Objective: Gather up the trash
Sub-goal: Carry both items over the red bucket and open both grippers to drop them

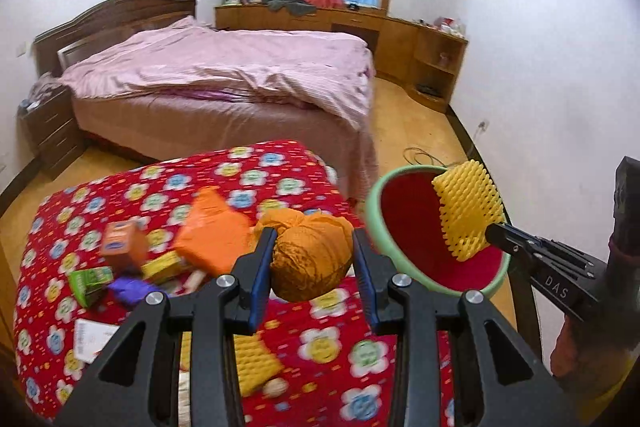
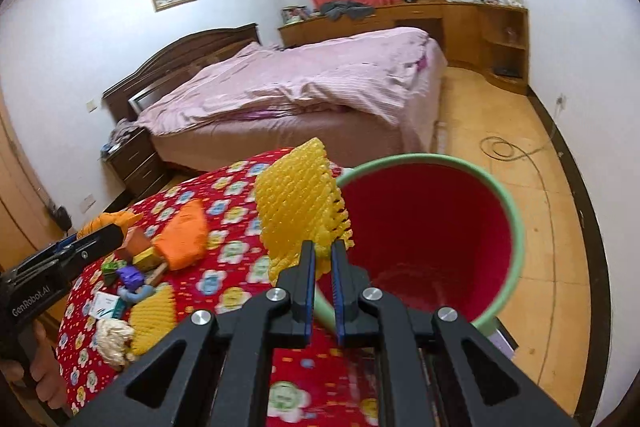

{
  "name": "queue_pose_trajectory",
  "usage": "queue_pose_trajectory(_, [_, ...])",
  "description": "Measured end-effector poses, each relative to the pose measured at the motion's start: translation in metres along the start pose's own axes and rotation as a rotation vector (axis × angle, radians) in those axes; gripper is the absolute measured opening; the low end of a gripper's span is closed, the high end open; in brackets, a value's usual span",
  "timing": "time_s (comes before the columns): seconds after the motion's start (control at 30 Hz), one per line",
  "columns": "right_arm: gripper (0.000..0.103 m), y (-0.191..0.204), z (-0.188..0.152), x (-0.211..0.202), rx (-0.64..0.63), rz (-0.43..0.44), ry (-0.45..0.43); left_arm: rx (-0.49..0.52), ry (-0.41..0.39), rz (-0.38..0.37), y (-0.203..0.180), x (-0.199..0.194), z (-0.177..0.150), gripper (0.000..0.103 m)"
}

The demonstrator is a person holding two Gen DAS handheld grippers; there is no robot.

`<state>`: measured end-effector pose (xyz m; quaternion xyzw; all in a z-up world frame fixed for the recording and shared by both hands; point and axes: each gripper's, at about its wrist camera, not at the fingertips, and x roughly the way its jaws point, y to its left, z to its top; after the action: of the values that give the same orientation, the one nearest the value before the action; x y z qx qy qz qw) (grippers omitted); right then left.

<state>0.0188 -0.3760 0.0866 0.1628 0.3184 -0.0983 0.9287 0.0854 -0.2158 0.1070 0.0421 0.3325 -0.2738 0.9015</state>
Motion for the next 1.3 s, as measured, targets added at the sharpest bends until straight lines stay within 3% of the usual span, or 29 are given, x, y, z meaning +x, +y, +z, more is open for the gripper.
queue_pose_trajectory(0.27, [0.01,-0.058,-0.009,0.004,0.07,-0.087,0.014,0.052,0.052,-0.066,-0.051,0.054,0.001,0.038])
queue_pose_trajectory(0.63, [0.011,-0.103,-0.021,0.026,0.128,-0.156,0.05,0.127,0.121,-0.143,-0.1,0.116,-0.004,0.041])
queue_pose_trajectory(0.73, [0.014,-0.106,-0.024,0.031,0.134,-0.158,0.056,0.164,0.125,-0.124,-0.106,0.122,-0.006,0.051])
queue_pose_trajectory(0.87, [0.015,-0.107,-0.025,0.03,0.141,-0.148,0.05,0.181,0.125,-0.118,-0.109,0.124,-0.007,0.054])
queue_pose_trajectory(1.03, [0.023,-0.105,-0.024,0.026,0.137,-0.14,0.034,0.165,0.118,-0.118,-0.105,0.118,-0.007,0.055])
queue_pose_trajectory(1.3, [0.031,-0.094,-0.022,0.005,0.139,-0.132,-0.007,0.129,0.067,-0.127,-0.094,0.094,-0.002,0.061])
